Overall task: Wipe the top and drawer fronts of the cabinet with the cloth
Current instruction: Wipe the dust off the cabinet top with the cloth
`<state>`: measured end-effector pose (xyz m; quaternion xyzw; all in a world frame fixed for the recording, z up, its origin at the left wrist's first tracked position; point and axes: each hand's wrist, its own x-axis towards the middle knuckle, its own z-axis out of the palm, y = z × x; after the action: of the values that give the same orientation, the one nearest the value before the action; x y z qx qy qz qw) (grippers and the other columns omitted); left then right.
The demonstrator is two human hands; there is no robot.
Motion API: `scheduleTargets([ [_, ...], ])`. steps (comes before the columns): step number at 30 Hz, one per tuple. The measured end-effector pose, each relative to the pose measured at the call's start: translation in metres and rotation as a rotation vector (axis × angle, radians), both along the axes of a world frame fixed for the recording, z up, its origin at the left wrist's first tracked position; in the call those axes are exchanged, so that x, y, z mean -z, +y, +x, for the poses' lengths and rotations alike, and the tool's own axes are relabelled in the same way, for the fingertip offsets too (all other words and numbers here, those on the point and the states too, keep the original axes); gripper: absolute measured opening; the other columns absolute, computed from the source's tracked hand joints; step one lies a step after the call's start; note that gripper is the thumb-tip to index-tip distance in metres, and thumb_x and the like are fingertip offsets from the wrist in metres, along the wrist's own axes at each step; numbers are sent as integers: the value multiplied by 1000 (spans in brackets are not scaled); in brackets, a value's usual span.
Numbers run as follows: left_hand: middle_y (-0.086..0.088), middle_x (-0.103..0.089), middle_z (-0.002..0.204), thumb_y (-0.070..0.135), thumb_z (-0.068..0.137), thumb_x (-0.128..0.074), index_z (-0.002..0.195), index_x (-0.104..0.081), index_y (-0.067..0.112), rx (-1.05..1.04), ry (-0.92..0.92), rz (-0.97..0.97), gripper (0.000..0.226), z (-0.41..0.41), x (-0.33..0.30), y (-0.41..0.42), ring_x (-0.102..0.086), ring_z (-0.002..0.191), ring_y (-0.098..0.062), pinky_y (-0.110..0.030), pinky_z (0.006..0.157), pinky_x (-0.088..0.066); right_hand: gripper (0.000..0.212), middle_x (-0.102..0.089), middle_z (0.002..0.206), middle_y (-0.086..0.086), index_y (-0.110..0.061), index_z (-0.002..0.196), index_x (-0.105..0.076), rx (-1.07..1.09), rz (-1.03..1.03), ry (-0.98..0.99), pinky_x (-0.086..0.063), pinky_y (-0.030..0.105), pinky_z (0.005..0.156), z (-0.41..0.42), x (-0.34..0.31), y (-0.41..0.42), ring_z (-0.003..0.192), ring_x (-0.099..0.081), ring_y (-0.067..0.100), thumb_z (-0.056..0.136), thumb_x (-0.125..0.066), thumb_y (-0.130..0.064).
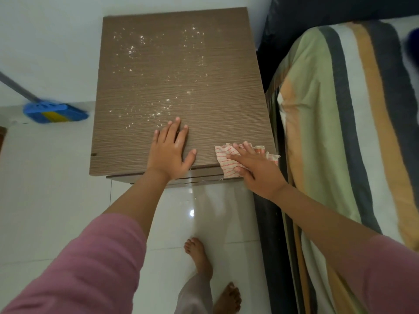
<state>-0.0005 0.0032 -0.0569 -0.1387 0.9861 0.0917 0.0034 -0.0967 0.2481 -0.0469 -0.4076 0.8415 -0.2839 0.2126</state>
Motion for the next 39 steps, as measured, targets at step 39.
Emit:
scheduleTargets([
  [39, -6, -18, 155, 56, 85, -36, 144, -26, 13, -159, -95, 96, 73, -183, -3, -160, -16, 141, -25, -51, 113, -9, 49, -24, 154, 11, -19, 141, -36, 484, 164, 274, -6, 47, 115, -299, 15, -231, 144, -14, 28, 94, -31, -32],
])
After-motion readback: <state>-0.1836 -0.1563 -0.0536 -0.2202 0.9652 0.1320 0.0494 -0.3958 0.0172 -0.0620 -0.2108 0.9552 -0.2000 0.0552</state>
